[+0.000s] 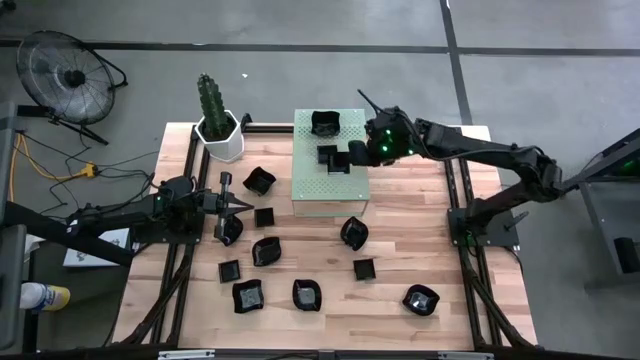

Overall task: Pick & Place Mini shaped plates
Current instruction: Stack the black square plate on top of the black square plate on the shelf

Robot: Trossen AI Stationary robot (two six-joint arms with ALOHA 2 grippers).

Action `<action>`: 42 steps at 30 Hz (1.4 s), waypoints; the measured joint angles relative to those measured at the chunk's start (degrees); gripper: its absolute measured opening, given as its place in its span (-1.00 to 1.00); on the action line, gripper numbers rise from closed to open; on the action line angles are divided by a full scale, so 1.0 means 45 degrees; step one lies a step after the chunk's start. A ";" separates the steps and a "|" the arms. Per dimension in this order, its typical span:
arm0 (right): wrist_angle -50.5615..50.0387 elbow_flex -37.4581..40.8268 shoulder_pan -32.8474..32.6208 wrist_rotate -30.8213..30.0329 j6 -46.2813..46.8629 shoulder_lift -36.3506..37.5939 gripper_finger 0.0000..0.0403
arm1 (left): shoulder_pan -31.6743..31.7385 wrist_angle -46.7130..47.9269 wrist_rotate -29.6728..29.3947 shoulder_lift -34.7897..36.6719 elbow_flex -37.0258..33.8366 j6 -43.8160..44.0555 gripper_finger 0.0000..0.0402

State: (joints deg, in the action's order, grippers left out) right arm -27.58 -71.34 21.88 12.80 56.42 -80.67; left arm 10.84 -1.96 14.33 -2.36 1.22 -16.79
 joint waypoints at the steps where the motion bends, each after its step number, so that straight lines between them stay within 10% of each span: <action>1: -0.0124 -0.0266 0.0106 0.0001 -0.0124 -0.0150 -1.00 | -0.0002 0.0000 0.0000 -0.0002 -0.0002 0.0003 -0.99; 16: -0.1453 -0.3330 0.1313 0.0961 -0.1621 -0.3087 -1.00 | 0.0001 0.0000 0.0000 -0.0002 0.0000 0.0001 -0.99; 42: -0.2233 -0.3345 0.1480 0.0092 -0.1524 -0.3884 -1.00 | -0.0002 -0.0002 0.0000 -0.0002 -0.0001 0.0003 -0.99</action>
State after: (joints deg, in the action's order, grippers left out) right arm -37.63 -86.39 28.53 13.21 49.56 -98.15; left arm 10.83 -1.96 14.33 -2.37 1.22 -16.78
